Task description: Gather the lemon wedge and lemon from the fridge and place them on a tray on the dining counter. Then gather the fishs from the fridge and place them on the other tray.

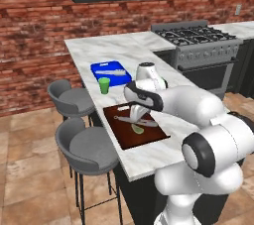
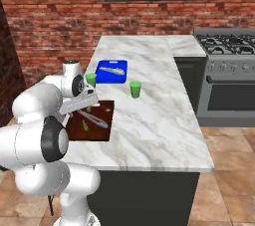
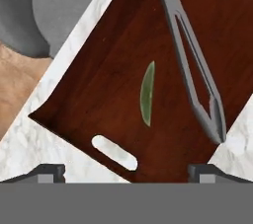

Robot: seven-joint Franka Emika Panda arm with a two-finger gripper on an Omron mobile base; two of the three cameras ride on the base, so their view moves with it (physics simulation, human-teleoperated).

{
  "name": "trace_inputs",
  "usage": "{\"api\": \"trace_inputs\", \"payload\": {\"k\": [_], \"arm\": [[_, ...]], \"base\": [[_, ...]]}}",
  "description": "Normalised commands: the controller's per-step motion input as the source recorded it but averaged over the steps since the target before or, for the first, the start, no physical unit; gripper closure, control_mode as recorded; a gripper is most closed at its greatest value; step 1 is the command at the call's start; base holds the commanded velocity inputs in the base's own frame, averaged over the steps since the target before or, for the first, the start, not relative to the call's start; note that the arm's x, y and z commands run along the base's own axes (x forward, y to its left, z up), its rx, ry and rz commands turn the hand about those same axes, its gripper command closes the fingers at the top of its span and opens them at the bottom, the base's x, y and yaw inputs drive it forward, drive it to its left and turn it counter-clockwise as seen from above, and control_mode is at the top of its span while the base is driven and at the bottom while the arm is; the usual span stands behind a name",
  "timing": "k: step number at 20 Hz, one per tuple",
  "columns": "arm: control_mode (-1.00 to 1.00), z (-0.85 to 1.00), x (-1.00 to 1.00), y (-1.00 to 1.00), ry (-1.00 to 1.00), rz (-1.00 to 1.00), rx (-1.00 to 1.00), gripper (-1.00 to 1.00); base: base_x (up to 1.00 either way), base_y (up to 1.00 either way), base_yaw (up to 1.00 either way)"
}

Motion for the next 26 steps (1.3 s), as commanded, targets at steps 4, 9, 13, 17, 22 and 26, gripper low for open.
{"api": "trace_inputs", "payload": {"k": [4,9,13,17,22,26], "arm": [[-1.00,0.46,-0.65,-0.31,0.00,-0.20,0.03,-1.00],[-1.00,0.36,-0.78,-0.46,0.00,-0.26,0.03,-1.00],[-1.00,0.26,-0.91,-0.49,0.00,-0.27,0.03,-1.00],[-1.00,0.26,-0.97,-0.41,0.00,-0.25,0.02,-1.00],[-1.00,0.27,-0.97,-0.16,-0.02,-0.23,0.00,-1.00],[-1.00,0.31,-0.70,0.06,-0.03,-0.20,0.00,-1.00]], "base": [[0.00,0.00,0.00],[0.00,0.00,0.00],[0.00,0.00,0.00],[0.00,0.00,0.00],[0.00,0.00,0.00],[0.00,0.00,0.00]]}}
